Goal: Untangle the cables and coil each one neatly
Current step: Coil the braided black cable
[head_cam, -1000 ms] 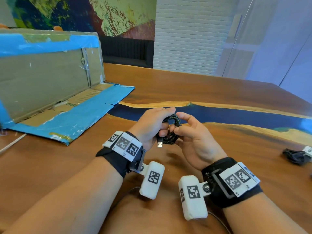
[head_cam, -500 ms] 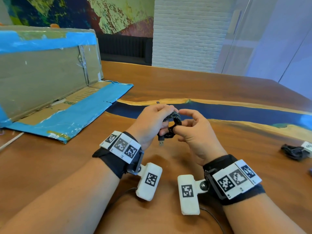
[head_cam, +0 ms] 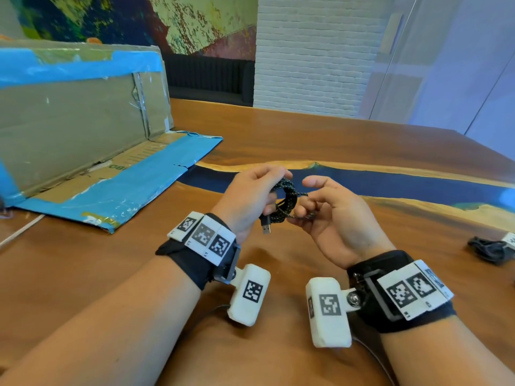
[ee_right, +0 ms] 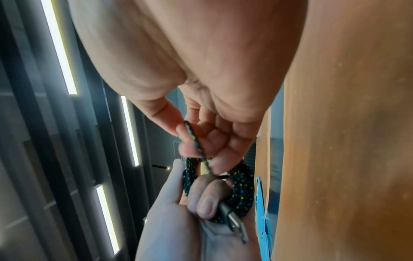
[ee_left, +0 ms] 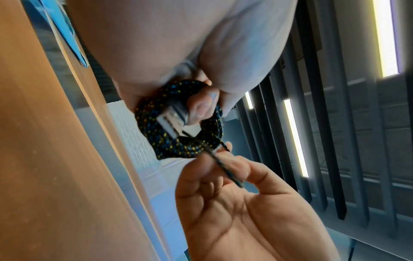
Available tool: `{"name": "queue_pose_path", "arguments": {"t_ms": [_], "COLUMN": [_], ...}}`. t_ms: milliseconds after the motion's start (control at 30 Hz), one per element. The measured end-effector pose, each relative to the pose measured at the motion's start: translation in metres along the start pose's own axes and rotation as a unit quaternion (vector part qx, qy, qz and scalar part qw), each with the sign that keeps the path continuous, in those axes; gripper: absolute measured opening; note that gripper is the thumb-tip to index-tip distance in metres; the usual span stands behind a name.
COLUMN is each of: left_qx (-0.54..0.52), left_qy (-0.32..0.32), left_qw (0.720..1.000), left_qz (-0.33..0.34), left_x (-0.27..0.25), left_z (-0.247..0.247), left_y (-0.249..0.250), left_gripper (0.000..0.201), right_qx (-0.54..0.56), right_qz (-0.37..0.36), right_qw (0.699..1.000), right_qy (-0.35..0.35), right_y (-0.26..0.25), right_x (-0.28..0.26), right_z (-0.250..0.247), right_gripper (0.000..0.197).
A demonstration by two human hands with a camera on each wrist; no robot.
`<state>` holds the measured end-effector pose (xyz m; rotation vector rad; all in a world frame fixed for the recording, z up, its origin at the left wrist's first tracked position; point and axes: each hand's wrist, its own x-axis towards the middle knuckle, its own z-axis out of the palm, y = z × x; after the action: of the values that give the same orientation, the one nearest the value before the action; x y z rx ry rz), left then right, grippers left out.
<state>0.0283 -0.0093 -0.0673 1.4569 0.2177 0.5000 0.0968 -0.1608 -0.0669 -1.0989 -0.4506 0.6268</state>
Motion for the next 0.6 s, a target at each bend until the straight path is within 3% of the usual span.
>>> {"name": "queue_pose_path", "arguments": {"t_ms": [100, 200, 300, 400, 600], "left_qx": [0.025, -0.002, -0.057, -0.09, -0.113], "left_qy": [-0.008, -0.025, -0.04, -0.038, -0.09], "left_qw": [1.0, 0.999, 0.993, 0.987, 0.98], "left_qz": [-0.008, -0.036, -0.096, -0.129, -0.138], "left_x": [-0.001, -0.002, -0.005, -0.008, -0.013], "left_z": [0.003, 0.001, 0.0, -0.002, 0.0], "left_y": [-0.001, 0.002, 0.009, 0.015, 0.018], "left_gripper": [0.029, 0.032, 0.034, 0.019, 0.032], "right_qx": [-0.028, -0.102, -0.218, -0.281, -0.366], "right_qz": [0.017, -0.021, -0.071, -0.097, -0.149], "right_qw": [0.999, 0.995, 0.973, 0.955, 0.919], "right_qy": [-0.002, 0.003, 0.001, -0.009, -0.005], "right_y": [-0.004, -0.009, -0.015, -0.023, -0.02], "right_x": [-0.002, 0.001, 0.001, -0.002, -0.003], "right_z": [-0.004, -0.014, -0.022, -0.026, -0.02], "right_gripper": [0.023, 0.022, 0.02, 0.027, 0.018]}}
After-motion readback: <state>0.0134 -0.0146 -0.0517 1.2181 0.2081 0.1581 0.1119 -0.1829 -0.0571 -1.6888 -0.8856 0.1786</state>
